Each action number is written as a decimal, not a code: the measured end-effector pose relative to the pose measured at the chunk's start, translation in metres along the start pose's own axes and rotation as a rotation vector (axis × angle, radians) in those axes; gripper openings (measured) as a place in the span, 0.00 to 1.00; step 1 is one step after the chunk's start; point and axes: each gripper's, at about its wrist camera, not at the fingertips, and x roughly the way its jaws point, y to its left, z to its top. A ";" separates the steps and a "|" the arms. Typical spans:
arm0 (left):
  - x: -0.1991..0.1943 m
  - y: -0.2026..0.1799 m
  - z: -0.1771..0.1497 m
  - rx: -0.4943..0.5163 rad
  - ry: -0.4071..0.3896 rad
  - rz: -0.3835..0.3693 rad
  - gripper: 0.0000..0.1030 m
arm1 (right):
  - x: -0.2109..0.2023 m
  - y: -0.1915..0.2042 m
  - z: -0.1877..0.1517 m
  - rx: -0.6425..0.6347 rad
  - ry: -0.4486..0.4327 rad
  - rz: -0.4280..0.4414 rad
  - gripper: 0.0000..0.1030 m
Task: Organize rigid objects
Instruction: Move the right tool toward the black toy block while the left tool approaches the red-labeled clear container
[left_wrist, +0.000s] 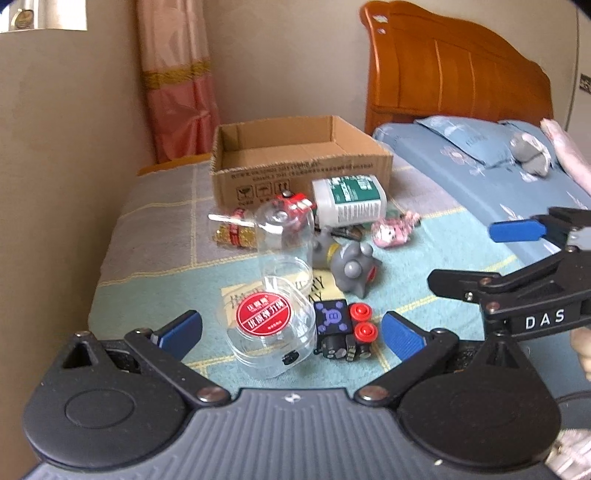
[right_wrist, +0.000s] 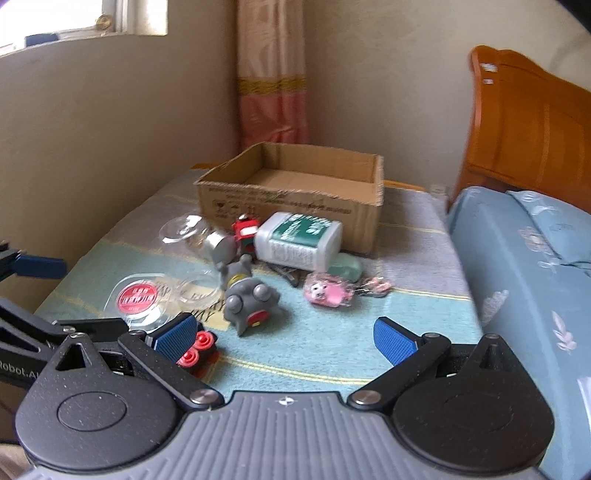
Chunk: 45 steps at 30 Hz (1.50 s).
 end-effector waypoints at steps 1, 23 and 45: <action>0.002 0.001 -0.001 0.007 0.002 -0.004 0.99 | 0.004 -0.001 -0.002 -0.012 0.004 0.023 1.00; 0.033 0.043 -0.003 -0.029 0.028 -0.003 0.99 | 0.085 0.030 -0.032 -0.351 0.166 0.375 1.00; 0.076 0.040 0.000 0.009 0.082 -0.076 0.99 | 0.095 0.039 -0.032 -0.367 0.090 0.405 1.00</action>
